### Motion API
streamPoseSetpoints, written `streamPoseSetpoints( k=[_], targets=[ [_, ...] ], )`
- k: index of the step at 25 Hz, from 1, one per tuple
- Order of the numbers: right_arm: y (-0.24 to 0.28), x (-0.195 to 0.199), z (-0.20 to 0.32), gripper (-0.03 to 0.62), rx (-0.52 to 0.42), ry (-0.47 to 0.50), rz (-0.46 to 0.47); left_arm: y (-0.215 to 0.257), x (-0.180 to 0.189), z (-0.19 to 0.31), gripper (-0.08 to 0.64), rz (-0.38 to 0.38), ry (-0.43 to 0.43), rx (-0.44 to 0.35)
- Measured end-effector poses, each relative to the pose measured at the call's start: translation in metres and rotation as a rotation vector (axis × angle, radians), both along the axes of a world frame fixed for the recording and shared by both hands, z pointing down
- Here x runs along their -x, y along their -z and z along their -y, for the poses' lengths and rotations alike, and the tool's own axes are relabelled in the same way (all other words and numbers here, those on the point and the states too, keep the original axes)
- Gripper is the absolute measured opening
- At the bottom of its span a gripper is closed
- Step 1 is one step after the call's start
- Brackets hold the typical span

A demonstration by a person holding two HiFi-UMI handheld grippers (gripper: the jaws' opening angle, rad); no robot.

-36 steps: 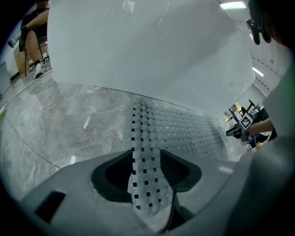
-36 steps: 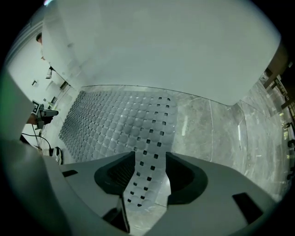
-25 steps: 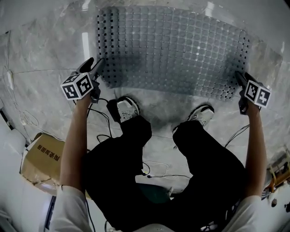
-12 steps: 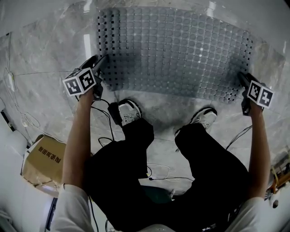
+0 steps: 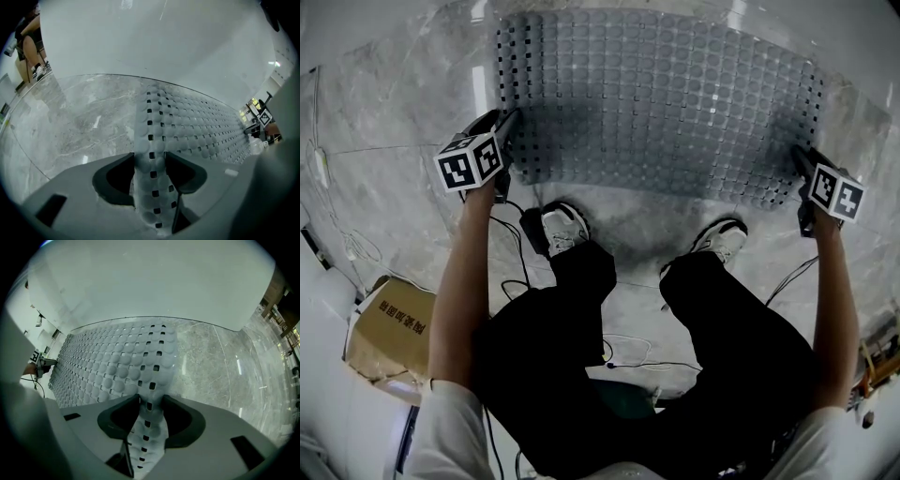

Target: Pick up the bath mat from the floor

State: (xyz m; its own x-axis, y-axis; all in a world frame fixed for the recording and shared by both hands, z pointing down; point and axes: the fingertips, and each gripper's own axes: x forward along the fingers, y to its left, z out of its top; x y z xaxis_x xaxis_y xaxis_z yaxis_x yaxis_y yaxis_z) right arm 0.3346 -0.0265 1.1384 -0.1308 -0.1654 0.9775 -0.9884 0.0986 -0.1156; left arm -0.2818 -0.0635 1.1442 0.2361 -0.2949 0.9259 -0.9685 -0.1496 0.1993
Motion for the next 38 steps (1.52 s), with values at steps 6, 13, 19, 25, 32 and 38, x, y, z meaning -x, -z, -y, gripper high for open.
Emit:
streamPoseSetpoints(
  k=[6,13,19,25,32,38],
  targets=[
    [0.002,0.012,-0.001,0.101,0.038,0.035,0.044,0.004,-0.013,-0.002,0.122,-0.055,-0.021,0.003],
    [0.016,0.024,0.0,0.075,0.063,0.116,0.041,0.02,-0.021,-0.003,0.092,-0.074,-0.03,0.0],
    [0.048,0.042,-0.003,0.064,0.064,0.178,0.047,0.055,-0.04,-0.002,0.086,-0.07,-0.082,0.027],
    [0.092,0.066,-0.001,0.06,0.054,0.232,0.084,0.099,-0.06,-0.008,0.086,-0.086,-0.091,0.036],
    [0.132,0.089,-0.001,0.057,0.064,0.27,0.107,0.136,-0.081,-0.014,0.086,-0.093,-0.123,0.081],
    [0.172,0.108,-0.005,0.057,0.057,0.289,0.128,0.18,-0.098,-0.018,0.084,-0.113,-0.178,0.1]
  ],
)
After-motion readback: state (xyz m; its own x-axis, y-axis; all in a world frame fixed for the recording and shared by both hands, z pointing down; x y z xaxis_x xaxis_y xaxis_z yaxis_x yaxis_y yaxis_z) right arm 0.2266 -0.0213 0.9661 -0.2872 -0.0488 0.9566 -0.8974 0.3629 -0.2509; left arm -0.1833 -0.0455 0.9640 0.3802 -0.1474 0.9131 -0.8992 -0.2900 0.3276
